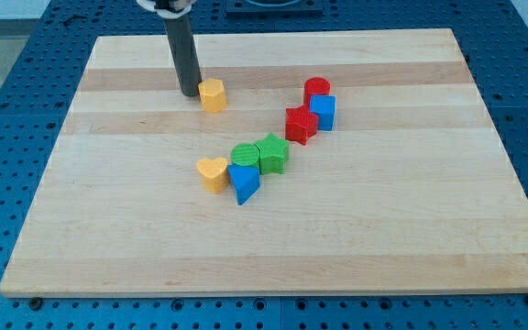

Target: Point your arm towards green star

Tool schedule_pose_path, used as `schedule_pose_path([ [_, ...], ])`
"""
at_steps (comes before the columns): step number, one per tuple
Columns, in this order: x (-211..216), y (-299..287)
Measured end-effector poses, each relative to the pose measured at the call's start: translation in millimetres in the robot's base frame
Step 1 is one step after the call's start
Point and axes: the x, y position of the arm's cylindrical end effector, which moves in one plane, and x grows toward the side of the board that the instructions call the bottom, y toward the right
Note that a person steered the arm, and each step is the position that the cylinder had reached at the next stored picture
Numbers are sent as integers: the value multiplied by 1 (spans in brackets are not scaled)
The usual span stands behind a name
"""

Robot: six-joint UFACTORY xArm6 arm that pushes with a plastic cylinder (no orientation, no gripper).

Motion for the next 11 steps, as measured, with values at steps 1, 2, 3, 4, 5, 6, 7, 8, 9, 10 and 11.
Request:
schedule_pose_path([
  [1, 6, -25],
  [2, 10, -67],
  [3, 40, -95],
  [4, 94, -93],
  [5, 150, -70],
  [6, 207, -38],
  [7, 219, -32],
  [8, 226, 9],
  [9, 235, 75],
  [10, 243, 145],
  [11, 242, 211],
])
